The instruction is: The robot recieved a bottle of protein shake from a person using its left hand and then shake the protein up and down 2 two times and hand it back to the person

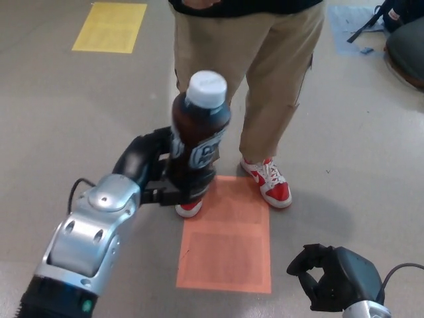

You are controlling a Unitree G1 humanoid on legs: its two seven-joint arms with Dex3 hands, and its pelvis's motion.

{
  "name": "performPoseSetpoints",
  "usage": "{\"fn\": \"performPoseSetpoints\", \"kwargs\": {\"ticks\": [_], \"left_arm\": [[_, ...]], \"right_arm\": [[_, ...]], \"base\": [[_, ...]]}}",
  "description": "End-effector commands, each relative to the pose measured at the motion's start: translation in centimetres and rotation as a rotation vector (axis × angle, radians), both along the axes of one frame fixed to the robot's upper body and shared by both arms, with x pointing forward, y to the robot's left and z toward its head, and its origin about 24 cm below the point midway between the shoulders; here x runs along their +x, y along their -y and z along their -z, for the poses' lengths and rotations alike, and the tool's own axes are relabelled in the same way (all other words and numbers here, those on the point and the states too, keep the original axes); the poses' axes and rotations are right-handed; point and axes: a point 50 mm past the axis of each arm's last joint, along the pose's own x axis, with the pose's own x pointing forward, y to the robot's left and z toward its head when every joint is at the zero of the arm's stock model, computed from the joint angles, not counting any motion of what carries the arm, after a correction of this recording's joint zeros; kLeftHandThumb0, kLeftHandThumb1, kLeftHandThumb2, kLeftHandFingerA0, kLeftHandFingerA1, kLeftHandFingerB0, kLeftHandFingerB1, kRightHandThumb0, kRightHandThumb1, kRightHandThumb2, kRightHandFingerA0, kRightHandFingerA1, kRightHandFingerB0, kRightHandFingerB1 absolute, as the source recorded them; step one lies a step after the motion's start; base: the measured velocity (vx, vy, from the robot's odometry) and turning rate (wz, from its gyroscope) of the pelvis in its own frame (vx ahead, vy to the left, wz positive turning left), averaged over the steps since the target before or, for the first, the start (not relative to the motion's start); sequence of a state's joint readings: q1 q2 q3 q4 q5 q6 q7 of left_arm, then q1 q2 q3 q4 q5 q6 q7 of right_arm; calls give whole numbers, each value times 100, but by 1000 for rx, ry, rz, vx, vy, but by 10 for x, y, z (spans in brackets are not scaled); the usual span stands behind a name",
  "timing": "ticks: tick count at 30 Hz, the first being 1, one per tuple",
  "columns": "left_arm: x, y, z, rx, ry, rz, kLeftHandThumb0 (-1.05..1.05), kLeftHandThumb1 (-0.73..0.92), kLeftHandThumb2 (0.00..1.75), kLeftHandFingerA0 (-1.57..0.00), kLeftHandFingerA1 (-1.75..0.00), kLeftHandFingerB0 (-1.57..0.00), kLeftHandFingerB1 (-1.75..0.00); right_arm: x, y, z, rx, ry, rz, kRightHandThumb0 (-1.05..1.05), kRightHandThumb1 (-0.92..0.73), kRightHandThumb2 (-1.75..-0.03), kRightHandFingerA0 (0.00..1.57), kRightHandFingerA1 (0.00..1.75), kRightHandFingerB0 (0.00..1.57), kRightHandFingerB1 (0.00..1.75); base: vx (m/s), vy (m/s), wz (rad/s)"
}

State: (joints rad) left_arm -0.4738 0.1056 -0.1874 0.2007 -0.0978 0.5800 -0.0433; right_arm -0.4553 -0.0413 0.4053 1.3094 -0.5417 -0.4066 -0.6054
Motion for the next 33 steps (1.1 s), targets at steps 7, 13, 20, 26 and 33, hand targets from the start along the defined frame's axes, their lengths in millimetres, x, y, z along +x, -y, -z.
{"fn": "performPoseSetpoints", "kwargs": {"ticks": [7, 13, 20, 26, 33], "left_arm": [[9, -54, 24, 230, 267, -53, -20, 81, 66, -103, -59, -73, -71], [25, -43, -33, 89, 464, -56, -14, 84, 66, -106, -67, -74, -79], [20, -37, -39, 3, 487, -66, -15, 84, 65, -106, -69, -71, -77], [-18, -45, 74, 180, 101, -14, -17, 82, 62, -108, -72, -74, -79], [27, -40, -41, -49, 462, -62, -17, 86, 65, -106, -84, -72, -85]], "right_arm": [[5, 11, -4, 10, 8, 38, -48, -57, -105, 93, 93, 93, 70], [4, 12, -5, 12, 21, 38, -47, -57, -105, 93, 92, 94, 72], [4, 9, -4, 21, 10, 43, -46, -55, -107, 92, 93, 94, 70], [9, 8, -8, 10, 24, 34, -46, -56, -108, 92, 98, 93, 70], [10, 10, -9, 19, 22, 44, -47, -57, -104, 95, 85, 94, 70]], "base": [[0, 0, 0], [0, 0, 0], [0, 0, 0], [0, 0, 0], [0, 0, 2]]}}
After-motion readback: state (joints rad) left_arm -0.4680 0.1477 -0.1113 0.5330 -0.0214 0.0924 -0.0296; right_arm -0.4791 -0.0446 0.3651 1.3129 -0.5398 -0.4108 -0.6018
